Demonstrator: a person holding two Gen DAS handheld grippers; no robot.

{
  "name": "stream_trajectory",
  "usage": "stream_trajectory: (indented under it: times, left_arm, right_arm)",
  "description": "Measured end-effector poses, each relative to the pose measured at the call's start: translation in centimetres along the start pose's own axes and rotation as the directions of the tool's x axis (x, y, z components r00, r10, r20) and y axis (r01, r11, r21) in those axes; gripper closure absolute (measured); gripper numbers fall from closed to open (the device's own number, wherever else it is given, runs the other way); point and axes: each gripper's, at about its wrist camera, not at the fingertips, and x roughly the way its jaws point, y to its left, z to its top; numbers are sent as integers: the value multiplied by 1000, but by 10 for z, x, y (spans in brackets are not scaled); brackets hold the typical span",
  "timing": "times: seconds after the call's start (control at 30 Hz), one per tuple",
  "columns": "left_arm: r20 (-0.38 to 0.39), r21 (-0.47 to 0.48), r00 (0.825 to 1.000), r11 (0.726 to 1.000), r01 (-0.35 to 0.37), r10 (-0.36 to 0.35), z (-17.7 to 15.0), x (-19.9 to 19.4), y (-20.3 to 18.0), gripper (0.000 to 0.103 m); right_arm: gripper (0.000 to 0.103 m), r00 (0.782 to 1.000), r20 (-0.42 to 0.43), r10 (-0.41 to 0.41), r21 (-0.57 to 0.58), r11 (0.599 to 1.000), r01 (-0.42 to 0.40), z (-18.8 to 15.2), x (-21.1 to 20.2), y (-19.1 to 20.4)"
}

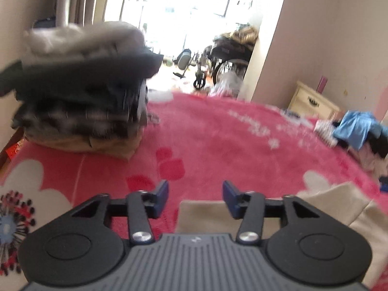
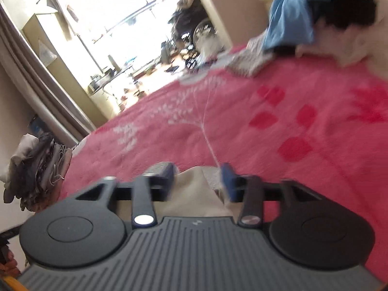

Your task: Fold clothes

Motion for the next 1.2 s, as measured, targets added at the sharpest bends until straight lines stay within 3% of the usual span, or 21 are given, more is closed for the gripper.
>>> stream_trajectory:
  times: [0.13,0.23,0.33,0.43,0.53,0.63,0.77,0.87,1.03,1.2]
  left_arm:
    - [30,-13,999,999,41,-41,2,-35,-24,32]
    - [4,-24,997,996,80,-80,-2,-54,-45,21]
    - [-31,-55,994,993,102,-104,-10,-70,-63,11]
    - [-69,-67,995,996,67,-71,-20,-83,-79,4]
    - [-109,-83,993,996,26,-35,-26,-94,-87,3]
    - [-134,-99,991,995,-7,-6,-31,-104,-93,0]
    - [-178,-97,983,993,-63,45,-38,-111,-106,0]
    - [-204,-129,978,989,-70,42,-44,-111,-111,0]
    - [-246,-120,967,987,-103,70,-52,-108,-121,0]
    - [-255,-44,956,986,-159,142,-54,-104,-133,0]
  right_arm:
    - [20,1000,-13,16,-40,999,-17,-26,-44,26]
    - [16,998,-48,33,-30,999,-34,-47,-63,37]
    - [11,996,-83,-23,-38,999,20,-65,-71,46]
    - [10,991,-80,-104,-97,991,96,-80,-79,57]
    - [8,992,-65,-112,-118,988,103,-90,-87,62]
    - [1,997,-44,-58,-114,992,53,-95,-94,66]
    - [1,1000,-9,-7,-155,988,5,-101,-100,71]
    - [1,999,-17,39,-132,990,-40,-103,-100,70]
    - [1,999,-12,37,-105,994,-38,-105,-96,70]
    - [1,1000,-15,-26,-85,996,25,-107,-90,68]
